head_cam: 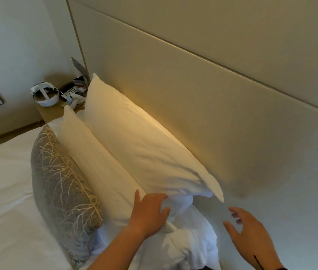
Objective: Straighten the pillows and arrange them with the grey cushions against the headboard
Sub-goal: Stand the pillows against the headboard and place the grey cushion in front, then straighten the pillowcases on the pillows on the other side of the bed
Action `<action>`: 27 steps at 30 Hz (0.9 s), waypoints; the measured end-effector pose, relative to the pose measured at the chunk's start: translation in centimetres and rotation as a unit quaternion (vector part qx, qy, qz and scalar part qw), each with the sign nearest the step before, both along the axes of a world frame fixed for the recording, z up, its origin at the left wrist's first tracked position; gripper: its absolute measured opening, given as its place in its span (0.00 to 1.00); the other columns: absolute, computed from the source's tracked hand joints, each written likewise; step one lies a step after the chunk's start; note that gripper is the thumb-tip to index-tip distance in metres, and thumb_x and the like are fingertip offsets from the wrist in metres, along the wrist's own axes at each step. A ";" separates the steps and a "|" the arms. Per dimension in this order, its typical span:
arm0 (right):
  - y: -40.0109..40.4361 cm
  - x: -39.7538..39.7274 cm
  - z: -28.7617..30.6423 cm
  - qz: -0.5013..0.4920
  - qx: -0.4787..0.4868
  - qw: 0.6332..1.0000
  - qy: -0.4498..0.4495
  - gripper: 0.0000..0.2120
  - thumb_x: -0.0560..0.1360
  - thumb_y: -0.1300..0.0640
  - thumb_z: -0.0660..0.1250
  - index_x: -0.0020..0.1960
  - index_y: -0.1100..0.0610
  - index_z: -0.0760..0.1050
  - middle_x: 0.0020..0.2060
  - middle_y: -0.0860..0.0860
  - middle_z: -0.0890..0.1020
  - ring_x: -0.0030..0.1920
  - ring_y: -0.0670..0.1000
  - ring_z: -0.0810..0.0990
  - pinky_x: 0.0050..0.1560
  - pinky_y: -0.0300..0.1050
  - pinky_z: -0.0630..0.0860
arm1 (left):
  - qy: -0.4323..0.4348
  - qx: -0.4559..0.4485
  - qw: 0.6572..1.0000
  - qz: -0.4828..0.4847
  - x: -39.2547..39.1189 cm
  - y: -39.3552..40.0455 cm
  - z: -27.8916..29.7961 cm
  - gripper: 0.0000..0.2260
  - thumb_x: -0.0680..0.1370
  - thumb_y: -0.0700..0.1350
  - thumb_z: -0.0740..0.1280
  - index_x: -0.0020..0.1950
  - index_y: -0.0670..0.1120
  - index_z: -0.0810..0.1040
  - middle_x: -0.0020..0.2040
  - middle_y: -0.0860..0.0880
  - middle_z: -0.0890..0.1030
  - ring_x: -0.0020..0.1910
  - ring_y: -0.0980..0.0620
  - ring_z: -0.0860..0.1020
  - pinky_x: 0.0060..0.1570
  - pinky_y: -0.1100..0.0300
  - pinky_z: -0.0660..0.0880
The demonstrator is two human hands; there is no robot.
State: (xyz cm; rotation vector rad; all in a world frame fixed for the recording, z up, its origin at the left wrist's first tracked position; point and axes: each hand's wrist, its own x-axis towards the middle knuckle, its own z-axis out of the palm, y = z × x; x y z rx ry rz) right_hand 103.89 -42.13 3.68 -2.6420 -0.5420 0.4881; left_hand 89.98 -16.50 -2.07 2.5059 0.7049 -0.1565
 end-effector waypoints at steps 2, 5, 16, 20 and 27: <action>-1.5 -0.2 -0.6 -0.013 0.014 0.998 0.052 0.13 0.74 0.46 0.71 0.57 0.45 0.77 0.42 0.43 0.83 0.43 0.42 0.80 0.49 0.43 0.77 | 0.001 0.002 1.000 -0.002 -0.2 -0.9 0.2 0.21 0.80 0.62 0.55 0.72 0.59 0.67 0.70 0.58 0.72 0.71 0.57 0.66 0.74 0.45 0.36; -3.2 -0.7 -1.6 0.009 -0.011 0.991 0.130 0.10 0.73 0.43 0.70 0.52 0.43 0.77 0.39 0.43 0.83 0.42 0.40 0.81 0.44 0.33 0.74 | 0.017 0.019 0.999 -0.019 -0.3 -3.0 0.5 0.20 0.80 0.62 0.53 0.70 0.59 0.70 0.68 0.58 0.74 0.70 0.56 0.67 0.74 0.44 0.34; -18.9 -5.9 -4.5 -0.053 -0.013 0.977 0.208 0.14 0.78 0.42 0.60 0.60 0.44 0.76 0.56 0.41 0.79 0.55 0.45 0.77 0.55 0.38 0.71 | 0.074 -0.014 0.972 -0.222 0.6 -21.0 0.2 0.17 0.79 0.63 0.55 0.62 0.60 0.76 0.58 0.62 0.81 0.56 0.60 0.77 0.63 0.66 0.64; -28.7 -9.4 -4.5 -0.194 0.007 0.950 0.245 0.14 0.77 0.44 0.65 0.61 0.47 0.76 0.50 0.43 0.81 0.52 0.45 0.78 0.57 0.40 0.73 | 0.096 -0.048 0.949 -0.296 1.4 -27.0 0.3 0.15 0.79 0.64 0.56 0.55 0.60 0.77 0.51 0.62 0.81 0.46 0.63 0.77 0.52 0.70 0.70; -40.6 -18.8 -3.8 -0.410 0.067 0.882 0.221 0.14 0.79 0.44 0.64 0.63 0.46 0.75 0.50 0.42 0.80 0.49 0.44 0.78 0.53 0.39 0.73 | 0.104 -0.034 0.895 -0.432 4.1 -36.5 1.1 0.13 0.79 0.63 0.60 0.40 0.58 0.76 0.37 0.60 0.79 0.38 0.61 0.78 0.38 0.71 0.70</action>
